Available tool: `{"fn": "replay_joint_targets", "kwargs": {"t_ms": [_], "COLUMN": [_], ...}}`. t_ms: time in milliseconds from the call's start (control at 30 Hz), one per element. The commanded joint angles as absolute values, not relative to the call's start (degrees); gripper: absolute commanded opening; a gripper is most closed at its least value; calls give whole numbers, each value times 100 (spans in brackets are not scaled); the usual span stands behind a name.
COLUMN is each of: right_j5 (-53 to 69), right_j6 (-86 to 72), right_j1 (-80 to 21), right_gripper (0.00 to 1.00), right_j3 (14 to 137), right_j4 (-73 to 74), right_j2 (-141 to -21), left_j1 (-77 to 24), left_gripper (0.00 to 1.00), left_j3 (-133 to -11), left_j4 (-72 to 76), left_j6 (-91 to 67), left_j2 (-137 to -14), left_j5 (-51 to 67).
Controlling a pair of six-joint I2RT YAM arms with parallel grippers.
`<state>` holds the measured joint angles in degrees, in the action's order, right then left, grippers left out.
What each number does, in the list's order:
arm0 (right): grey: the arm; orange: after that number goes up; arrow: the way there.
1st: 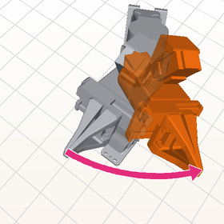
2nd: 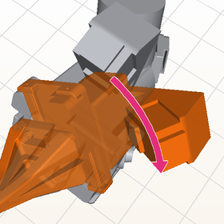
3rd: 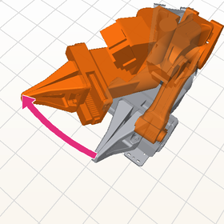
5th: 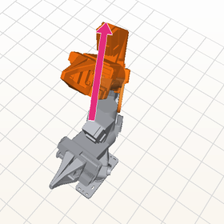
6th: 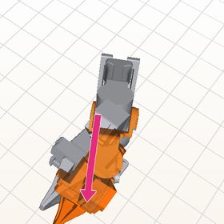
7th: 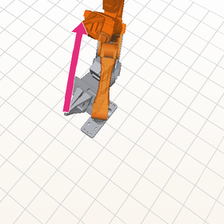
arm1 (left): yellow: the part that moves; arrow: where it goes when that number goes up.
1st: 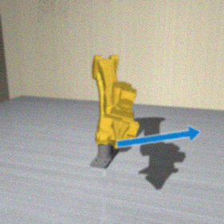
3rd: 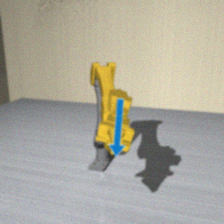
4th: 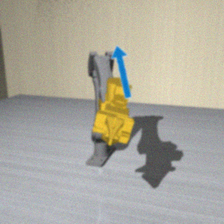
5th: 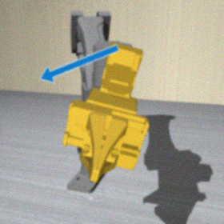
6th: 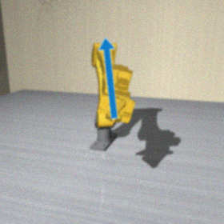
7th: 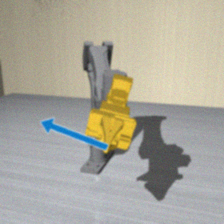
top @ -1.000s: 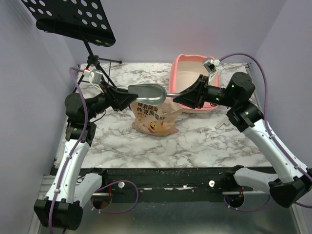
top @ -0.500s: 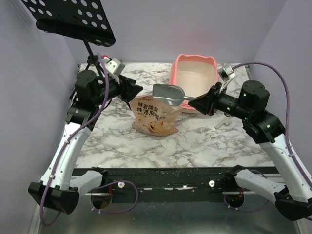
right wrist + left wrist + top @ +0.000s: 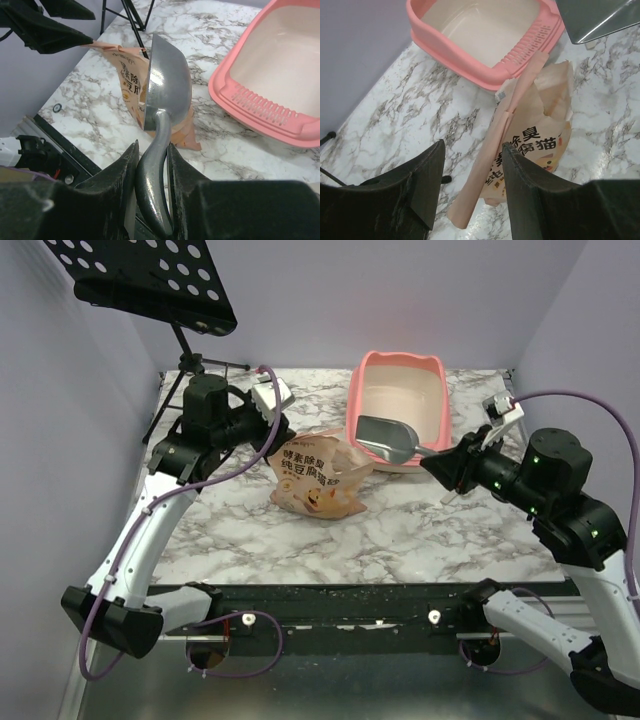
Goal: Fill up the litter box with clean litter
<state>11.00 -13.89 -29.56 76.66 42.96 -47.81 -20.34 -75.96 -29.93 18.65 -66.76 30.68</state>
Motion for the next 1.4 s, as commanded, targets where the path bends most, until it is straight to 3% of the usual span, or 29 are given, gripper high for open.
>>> {"fn": "replay_joint_targets", "kwargs": {"t_ms": [0, 400, 500, 567, 700, 767, 1367], "right_j5": [1098, 1186, 1318, 1485, 1468, 1433, 1846], "right_j6": [-1274, -1292, -1327, -1362, -1327, -1275, -941], "right_j1": [-2971, -2971, -2971, -2971, -2971, -2962, -3014], "right_gripper": [1, 1, 1, 1, 0, 1, 1], "right_j3": [7594, 7409, 7409, 7444, 7532, 7593, 7857], "right_j4": [4403, 4298, 4254, 4254, 4350, 4438, 5168], "right_j2": [-4702, -4816, -4974, -5097, -5247, -5369, -6073], "left_j1": [-2206, -2355, -2417, -2443, -2584, -2628, -3779], "left_gripper": [57, 57, 53, 46, 7, 0, 0], "left_j3": [-7997, -8209, -8226, -8174, -7788, -7507, -5177], "left_j4": [-3480, -3981, -4104, -4096, -3807, -3552, -1750], "left_j6": [2487, 2777, 2830, 2786, 2681, 2584, 2030], "left_j2": [-7074, -7804, -7954, -8024, -7797, -7525, -5424], "left_j5": [3015, 3146, 3112, 3007, 2559, 2374, 485]}}
